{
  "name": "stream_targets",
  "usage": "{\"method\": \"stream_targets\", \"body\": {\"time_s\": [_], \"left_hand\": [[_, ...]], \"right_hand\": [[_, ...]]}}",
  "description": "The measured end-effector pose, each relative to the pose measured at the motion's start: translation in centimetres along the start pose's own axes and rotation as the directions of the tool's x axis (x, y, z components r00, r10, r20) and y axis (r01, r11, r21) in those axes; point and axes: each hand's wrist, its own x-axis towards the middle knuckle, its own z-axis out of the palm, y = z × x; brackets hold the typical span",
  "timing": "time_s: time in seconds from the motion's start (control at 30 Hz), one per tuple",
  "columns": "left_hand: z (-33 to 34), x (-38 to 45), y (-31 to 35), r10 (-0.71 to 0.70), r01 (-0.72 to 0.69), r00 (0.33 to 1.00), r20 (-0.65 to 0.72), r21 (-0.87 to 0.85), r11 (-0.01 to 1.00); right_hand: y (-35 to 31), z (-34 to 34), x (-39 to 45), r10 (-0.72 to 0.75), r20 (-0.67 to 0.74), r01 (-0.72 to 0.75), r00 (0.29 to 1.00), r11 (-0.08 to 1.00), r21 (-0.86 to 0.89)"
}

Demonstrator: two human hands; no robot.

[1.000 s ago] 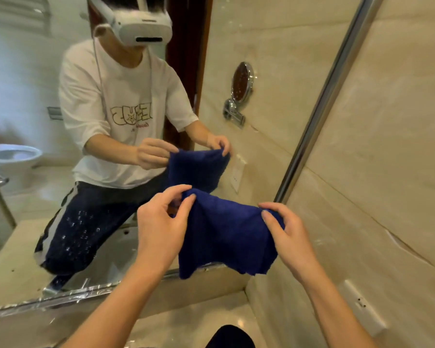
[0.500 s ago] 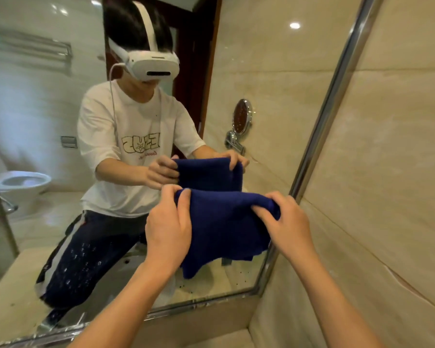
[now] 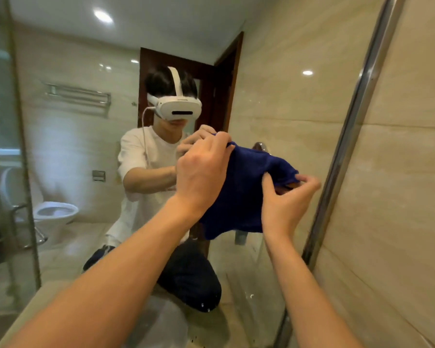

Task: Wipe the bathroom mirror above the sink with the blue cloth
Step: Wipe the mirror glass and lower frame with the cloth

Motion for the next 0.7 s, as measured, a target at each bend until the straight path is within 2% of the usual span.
{"method": "stream_targets", "body": {"time_s": [0.07,0.1,0.13,0.2,0.23,0.3,0.4,0.47,0.57,0.7], "left_hand": [[-0.3,0.1,-1.9,0.034,-0.033,0.999,-0.007,0.092,0.995],[-0.4,0.1,-2.8,0.041,-0.037,0.999,-0.02,0.156,0.987],[-0.6,0.1,-3.5,0.056,-0.046,0.998,-0.039,0.227,0.973],[-0.9,0.1,-3.8,0.102,-0.061,0.99,-0.094,0.36,0.931],[-0.9,0.0,-3.3,0.114,-0.06,0.987,-0.116,0.389,0.919],[-0.4,-1.2,-0.8,0.143,-0.109,0.986,-0.084,0.32,0.941],[2.0,-4.7,2.0,0.165,-0.177,0.981,0.097,0.127,0.976],[3.4,-6.5,0.8,0.13,-0.17,0.967,0.221,0.176,0.969],[3.2,-6.6,-1.7,0.179,-0.301,0.908,0.378,0.294,0.907],[2.5,-3.9,-2.7,0.223,-0.385,0.877,0.424,0.347,0.855]], "right_hand": [[0.6,1.7,-1.6,-0.148,0.07,0.159,0.986,0.969,-0.187],[1.1,2.3,-2.0,-0.217,0.119,0.245,0.969,0.911,-0.333],[1.7,2.7,-2.2,-0.256,0.168,0.305,0.952,0.84,-0.449],[2.0,2.9,-2.1,-0.239,0.231,0.328,0.943,0.775,-0.54],[2.0,2.9,-2.1,-0.221,0.246,0.324,0.944,0.768,-0.552],[1.8,2.6,-2.0,-0.2,0.254,0.313,0.946,0.76,-0.569],[1.7,2.5,-1.9,-0.204,0.251,0.317,0.946,0.743,-0.59],[1.6,2.6,-1.5,-0.162,0.246,0.277,0.956,0.779,-0.562],[1.7,2.6,-1.2,-0.173,0.233,0.273,0.957,0.811,-0.518],[1.3,3.9,-0.6,-0.271,0.152,0.311,0.95,0.85,-0.425]]}}
